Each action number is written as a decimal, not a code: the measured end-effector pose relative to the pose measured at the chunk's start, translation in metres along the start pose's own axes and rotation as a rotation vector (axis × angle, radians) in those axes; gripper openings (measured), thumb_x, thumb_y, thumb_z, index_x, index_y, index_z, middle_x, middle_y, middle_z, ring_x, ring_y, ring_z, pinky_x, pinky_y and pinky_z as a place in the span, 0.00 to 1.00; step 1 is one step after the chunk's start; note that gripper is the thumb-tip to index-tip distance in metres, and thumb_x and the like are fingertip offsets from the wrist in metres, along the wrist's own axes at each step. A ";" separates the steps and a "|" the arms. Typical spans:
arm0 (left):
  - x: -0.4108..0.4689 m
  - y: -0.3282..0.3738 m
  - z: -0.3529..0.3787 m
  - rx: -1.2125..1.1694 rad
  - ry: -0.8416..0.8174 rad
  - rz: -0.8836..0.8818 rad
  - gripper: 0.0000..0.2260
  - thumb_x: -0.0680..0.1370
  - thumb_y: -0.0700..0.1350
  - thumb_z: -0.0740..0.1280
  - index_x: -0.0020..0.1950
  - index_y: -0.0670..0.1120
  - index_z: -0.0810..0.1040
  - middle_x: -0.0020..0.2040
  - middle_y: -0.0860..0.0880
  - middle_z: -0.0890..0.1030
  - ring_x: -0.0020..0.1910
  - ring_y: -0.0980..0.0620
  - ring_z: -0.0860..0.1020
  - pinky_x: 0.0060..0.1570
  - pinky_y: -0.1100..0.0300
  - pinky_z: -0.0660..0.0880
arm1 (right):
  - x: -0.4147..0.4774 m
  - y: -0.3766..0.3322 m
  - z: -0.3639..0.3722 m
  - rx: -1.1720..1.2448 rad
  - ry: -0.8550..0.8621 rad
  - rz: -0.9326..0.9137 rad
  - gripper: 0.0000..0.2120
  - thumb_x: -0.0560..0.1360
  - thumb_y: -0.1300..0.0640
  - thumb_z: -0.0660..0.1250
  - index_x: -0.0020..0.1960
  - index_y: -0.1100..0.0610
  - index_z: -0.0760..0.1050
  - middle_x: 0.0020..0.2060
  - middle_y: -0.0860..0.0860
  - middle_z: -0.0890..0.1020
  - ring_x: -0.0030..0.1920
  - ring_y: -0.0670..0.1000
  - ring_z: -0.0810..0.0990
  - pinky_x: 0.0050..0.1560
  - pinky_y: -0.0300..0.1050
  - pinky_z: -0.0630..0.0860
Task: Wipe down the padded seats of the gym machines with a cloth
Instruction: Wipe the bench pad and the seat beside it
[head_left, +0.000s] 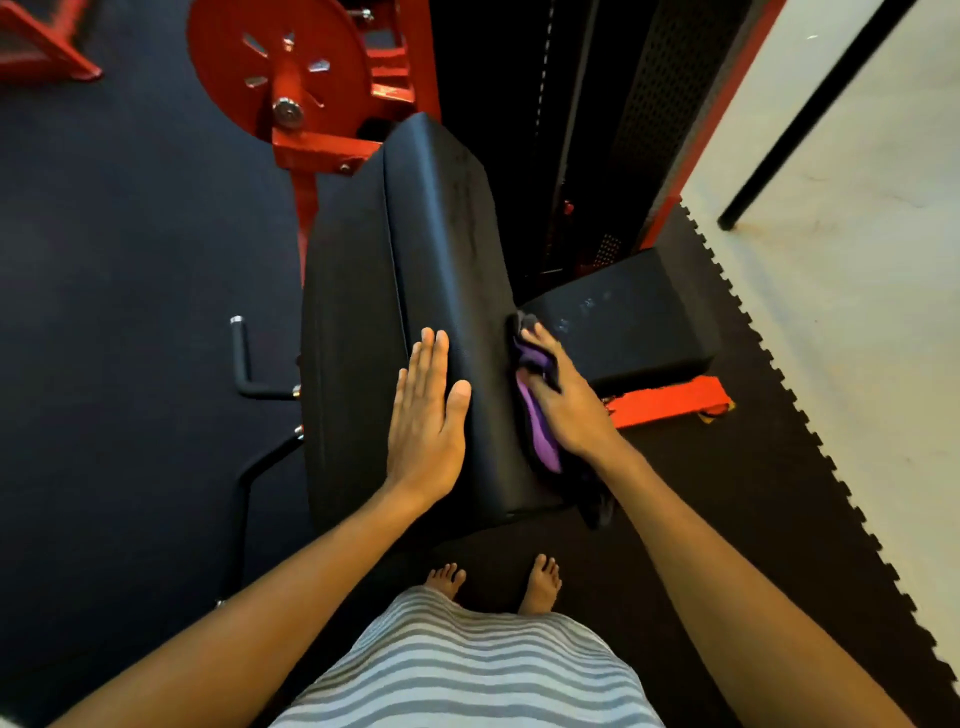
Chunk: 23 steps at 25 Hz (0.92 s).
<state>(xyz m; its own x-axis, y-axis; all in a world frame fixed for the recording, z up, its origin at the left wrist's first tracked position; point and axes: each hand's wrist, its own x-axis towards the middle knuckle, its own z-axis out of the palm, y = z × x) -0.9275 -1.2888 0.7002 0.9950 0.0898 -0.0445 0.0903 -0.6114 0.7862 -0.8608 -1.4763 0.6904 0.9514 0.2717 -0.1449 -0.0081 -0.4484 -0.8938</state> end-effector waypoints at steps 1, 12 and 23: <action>0.000 0.001 0.000 0.005 0.007 -0.013 0.30 0.83 0.61 0.45 0.83 0.52 0.45 0.83 0.57 0.44 0.79 0.66 0.40 0.78 0.62 0.38 | 0.022 -0.007 -0.001 -0.022 0.011 0.038 0.27 0.84 0.49 0.63 0.81 0.45 0.61 0.80 0.39 0.61 0.79 0.42 0.59 0.80 0.51 0.58; -0.004 0.020 0.013 0.026 0.142 -0.166 0.23 0.87 0.49 0.45 0.83 0.53 0.48 0.83 0.58 0.46 0.79 0.66 0.42 0.78 0.62 0.37 | -0.045 -0.005 0.004 -0.240 -0.160 -0.537 0.29 0.80 0.47 0.62 0.80 0.49 0.64 0.80 0.45 0.62 0.82 0.46 0.52 0.81 0.54 0.56; -0.008 0.035 0.012 0.046 0.130 -0.199 0.25 0.87 0.51 0.50 0.83 0.51 0.47 0.83 0.55 0.46 0.80 0.61 0.42 0.80 0.55 0.38 | 0.028 -0.022 0.007 -0.182 0.006 0.008 0.27 0.83 0.40 0.58 0.80 0.41 0.58 0.81 0.40 0.59 0.80 0.48 0.59 0.76 0.55 0.63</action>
<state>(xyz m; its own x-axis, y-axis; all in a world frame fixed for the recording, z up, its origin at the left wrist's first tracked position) -0.9320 -1.3207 0.7206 0.9436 0.3108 -0.1137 0.2890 -0.6062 0.7410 -0.8364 -1.4532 0.7031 0.9533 0.2630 -0.1484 0.0401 -0.5973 -0.8010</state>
